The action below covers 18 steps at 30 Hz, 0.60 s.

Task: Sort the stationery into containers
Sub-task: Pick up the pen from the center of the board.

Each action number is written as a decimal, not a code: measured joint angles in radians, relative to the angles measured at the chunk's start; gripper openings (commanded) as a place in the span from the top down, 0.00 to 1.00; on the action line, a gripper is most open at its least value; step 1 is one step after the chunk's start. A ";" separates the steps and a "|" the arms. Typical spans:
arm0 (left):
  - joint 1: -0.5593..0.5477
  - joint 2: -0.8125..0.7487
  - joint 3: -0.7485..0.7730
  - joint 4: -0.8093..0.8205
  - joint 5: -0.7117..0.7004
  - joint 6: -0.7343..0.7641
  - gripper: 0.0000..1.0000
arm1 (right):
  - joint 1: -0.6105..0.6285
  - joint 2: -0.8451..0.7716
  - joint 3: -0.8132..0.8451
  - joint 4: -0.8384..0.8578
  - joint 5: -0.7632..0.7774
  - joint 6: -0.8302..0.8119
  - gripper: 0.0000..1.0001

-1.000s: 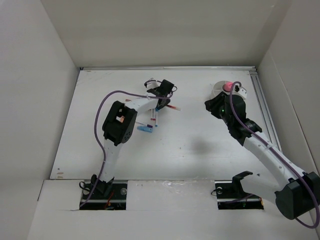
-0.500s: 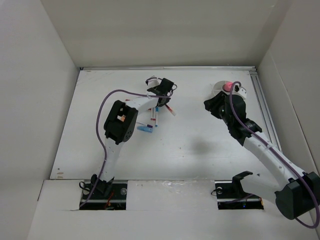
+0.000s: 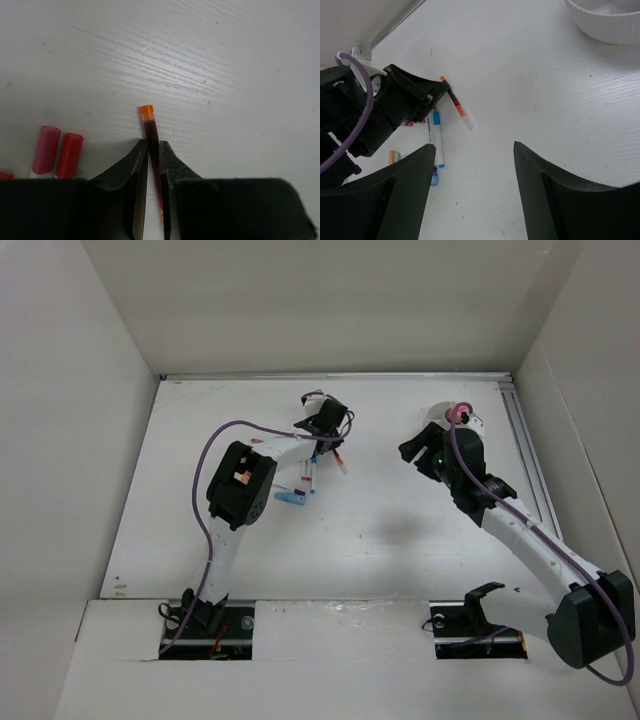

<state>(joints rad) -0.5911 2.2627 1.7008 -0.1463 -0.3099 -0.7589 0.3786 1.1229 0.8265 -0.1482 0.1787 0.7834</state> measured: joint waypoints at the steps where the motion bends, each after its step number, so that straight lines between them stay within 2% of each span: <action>1: -0.003 -0.006 -0.013 0.016 0.000 0.013 1.00 | -0.001 0.000 0.000 0.000 -0.005 0.000 0.25; 6: -0.024 -0.050 -0.089 0.063 0.011 0.066 1.00 | -0.019 0.000 -0.010 0.000 -0.038 0.003 0.19; 18: -0.042 -0.240 -0.357 0.179 0.157 0.163 1.00 | -0.095 0.034 -0.026 0.019 -0.145 0.015 0.18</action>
<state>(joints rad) -0.6331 2.0228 1.3441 0.0326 -0.1532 -0.5957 0.2836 1.1568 0.8009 -0.1287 0.0341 0.7982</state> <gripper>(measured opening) 0.082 0.813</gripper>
